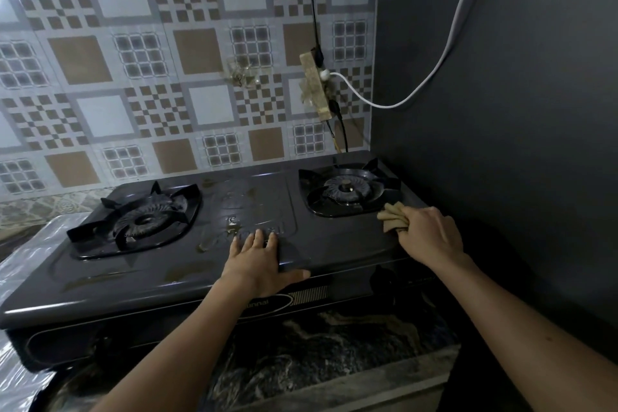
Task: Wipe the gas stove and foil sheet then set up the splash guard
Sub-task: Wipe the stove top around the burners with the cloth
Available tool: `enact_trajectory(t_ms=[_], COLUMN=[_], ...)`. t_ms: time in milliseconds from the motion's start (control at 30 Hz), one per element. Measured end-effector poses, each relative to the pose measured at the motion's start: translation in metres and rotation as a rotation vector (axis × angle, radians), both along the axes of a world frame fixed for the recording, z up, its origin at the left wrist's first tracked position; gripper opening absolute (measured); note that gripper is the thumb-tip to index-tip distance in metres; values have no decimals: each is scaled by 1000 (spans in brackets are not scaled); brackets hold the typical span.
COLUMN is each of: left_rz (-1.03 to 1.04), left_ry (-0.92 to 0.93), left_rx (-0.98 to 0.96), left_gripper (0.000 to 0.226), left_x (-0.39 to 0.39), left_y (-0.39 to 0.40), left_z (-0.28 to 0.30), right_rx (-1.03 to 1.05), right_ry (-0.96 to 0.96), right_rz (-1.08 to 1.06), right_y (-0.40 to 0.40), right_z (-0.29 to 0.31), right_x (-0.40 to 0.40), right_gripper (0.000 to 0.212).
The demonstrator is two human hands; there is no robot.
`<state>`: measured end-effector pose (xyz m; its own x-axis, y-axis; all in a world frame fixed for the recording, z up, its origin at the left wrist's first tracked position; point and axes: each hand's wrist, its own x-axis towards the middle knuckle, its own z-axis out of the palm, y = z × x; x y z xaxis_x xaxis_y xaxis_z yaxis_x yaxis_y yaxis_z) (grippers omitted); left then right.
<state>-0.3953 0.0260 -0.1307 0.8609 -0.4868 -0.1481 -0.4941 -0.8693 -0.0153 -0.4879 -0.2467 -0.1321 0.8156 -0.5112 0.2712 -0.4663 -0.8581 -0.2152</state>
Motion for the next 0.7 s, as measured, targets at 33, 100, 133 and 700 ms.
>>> enact_trajectory(t_ms=[33, 100, 133, 700], left_rz=[-5, -14, -18, -110], left_ry=[-4, -21, -32, -88], left_rx=[-9, -17, -20, -7], left_gripper=[111, 111, 111, 107], left_x=[1, 1, 1, 0], left_y=[1, 3, 3, 9], left_z=[-1, -4, -4, -8], right_rx=[-24, -88, -121, 133], right_ry=[11, 31, 29, -298], right_rz=[-32, -84, -98, -350], right_y=[3, 9, 11, 60], right_z=[3, 3, 3, -26], right_x=[0, 1, 1, 19], right_gripper=[40, 36, 35, 39])
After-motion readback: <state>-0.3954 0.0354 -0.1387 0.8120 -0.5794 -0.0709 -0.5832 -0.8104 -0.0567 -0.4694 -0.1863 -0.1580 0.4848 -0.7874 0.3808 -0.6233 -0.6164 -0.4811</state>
